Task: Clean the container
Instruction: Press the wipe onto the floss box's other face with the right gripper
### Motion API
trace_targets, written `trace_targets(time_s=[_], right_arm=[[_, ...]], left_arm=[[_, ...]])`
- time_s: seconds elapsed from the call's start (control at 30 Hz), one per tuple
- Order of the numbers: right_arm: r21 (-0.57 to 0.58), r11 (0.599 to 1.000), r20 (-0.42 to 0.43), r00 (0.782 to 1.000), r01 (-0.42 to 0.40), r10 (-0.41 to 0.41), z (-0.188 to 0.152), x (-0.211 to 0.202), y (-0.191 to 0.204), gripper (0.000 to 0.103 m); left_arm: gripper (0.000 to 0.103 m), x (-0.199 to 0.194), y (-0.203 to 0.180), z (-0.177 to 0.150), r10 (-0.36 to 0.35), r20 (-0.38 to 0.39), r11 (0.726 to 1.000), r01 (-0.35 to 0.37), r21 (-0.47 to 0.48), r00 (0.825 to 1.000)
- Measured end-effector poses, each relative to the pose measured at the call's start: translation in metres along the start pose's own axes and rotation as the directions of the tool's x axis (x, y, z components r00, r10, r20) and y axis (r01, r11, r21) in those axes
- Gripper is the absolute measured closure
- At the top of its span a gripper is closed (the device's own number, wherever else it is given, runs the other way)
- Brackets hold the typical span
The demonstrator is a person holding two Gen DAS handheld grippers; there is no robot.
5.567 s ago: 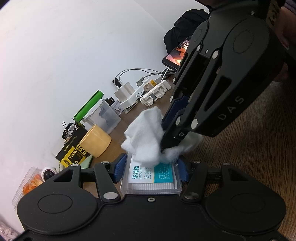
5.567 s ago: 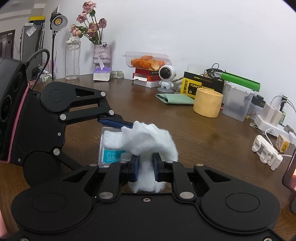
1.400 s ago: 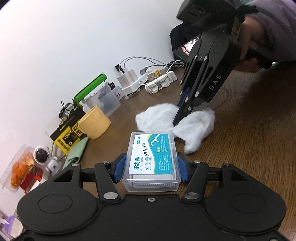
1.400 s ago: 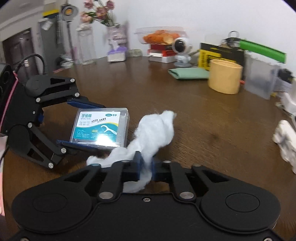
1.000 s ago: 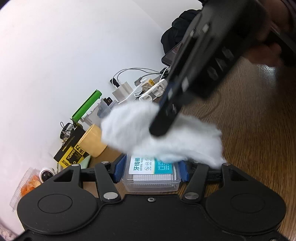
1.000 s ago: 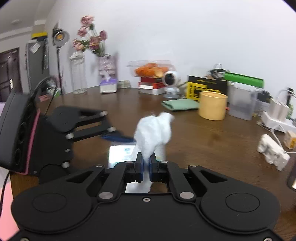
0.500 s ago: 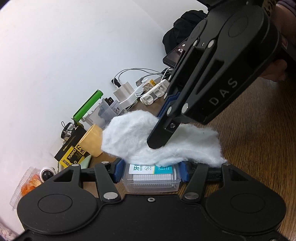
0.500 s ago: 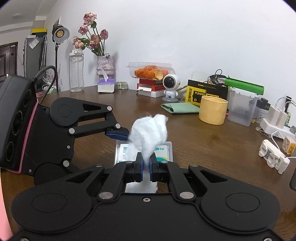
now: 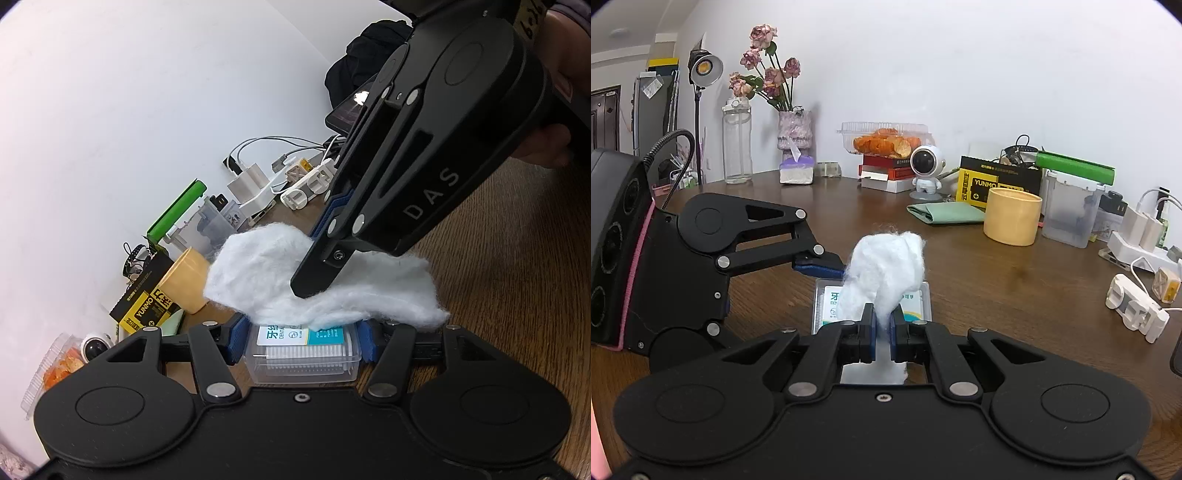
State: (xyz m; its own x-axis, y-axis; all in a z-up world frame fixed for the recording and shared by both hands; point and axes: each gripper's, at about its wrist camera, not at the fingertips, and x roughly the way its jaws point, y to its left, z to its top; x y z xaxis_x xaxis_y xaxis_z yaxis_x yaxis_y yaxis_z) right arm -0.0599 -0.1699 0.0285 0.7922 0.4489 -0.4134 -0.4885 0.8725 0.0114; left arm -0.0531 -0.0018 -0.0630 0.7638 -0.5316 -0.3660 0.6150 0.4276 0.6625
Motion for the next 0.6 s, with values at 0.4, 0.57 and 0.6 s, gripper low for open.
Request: trace_targets(time_s=[0.4,0.57,0.6], right_arm=[[-0.004,1.000,-0.009,1.000,0.011,-0.011,0.0008,0.0028,0.0011,0.094],[-0.003,1.000,-0.011,1.000,0.012,-0.012,0.0008,0.0030,0.0010,0.094],[-0.003,1.000,-0.011,1.000,0.012,-0.012,0.0008,0.0031,0.0008,0.094]], left_arm=[[0.047,0.0020,0.0077,-0.0083,-0.009,0.004,1.000,0.009,0.003,1.000],[0.047,0.0021,0.0077,-0.0092,-0.008,0.004,1.000,0.008,0.003,1.000],[0.047,0.0020,0.0076,-0.0094,-0.008,0.004,1.000,0.008,0.003,1.000]])
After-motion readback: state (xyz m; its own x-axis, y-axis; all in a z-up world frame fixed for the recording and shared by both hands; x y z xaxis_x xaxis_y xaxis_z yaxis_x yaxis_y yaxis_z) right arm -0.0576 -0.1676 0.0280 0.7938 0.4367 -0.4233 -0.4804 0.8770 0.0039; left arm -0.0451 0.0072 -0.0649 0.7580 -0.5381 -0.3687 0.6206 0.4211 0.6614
